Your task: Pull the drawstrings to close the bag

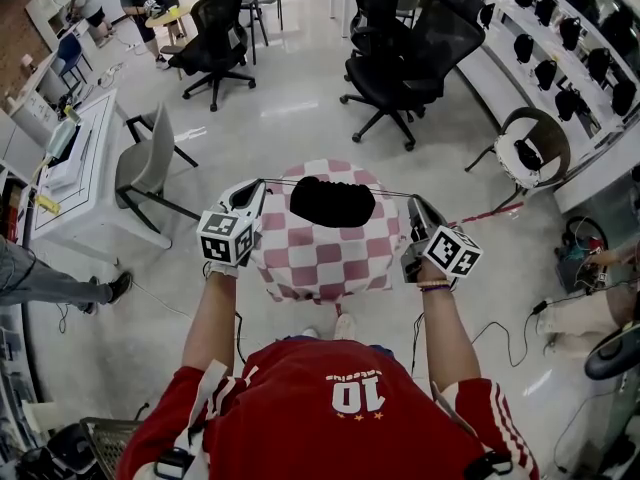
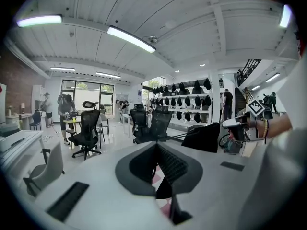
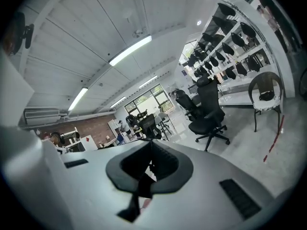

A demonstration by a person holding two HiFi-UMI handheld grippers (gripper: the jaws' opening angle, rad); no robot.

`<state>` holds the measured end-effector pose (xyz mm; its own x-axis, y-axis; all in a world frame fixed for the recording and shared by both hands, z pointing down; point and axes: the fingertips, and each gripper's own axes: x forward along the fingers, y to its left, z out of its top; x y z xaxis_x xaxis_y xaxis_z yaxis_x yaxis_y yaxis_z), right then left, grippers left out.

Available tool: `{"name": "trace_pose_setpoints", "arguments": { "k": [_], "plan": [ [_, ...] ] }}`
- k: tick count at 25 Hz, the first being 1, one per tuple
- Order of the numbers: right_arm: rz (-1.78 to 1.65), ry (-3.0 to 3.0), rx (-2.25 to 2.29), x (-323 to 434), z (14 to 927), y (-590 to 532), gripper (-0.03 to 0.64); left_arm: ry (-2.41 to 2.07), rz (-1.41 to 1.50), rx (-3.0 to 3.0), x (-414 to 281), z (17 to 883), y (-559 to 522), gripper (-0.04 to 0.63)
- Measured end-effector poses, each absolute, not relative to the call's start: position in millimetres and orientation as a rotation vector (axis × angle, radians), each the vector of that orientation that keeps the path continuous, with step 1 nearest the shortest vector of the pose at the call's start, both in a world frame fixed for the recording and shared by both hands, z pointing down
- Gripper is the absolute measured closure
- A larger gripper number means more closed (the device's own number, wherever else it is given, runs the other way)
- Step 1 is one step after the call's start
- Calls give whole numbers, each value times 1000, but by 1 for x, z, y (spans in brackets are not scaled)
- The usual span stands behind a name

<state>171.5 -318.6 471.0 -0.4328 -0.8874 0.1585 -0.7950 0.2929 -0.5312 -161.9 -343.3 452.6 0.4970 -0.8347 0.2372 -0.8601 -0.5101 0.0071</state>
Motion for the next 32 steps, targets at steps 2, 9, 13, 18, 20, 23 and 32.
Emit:
{"name": "trace_pose_setpoints", "arguments": {
  "k": [2, 9, 13, 18, 20, 23, 32],
  "plan": [
    [-819, 2388, -1580, 173, 471, -319, 603, -1491, 302, 2604, -164, 452, -344, 588],
    [-815, 2388, -1608, 179, 473, -320, 603, -1509, 312, 2589, -172, 452, -347, 588],
    [-817, 2382, -1612, 182, 471, -322, 603, -1515, 312, 2580, -175, 451, -349, 588],
    [-811, 2382, -1625, 184, 474, -324, 603, -1526, 301, 2569, -179, 451, -352, 588],
    [-819, 2373, -1625, 185, 477, -326, 603, -1530, 296, 2563, -180, 452, -353, 588],
    [-793, 2380, -1631, 185, 475, -328, 603, -1523, 247, 2530, -178, 453, -354, 588],
    [-601, 2533, -1639, 153, 448, -336, 603, -1490, 197, 2549, -163, 436, -357, 589]
  ]
}}
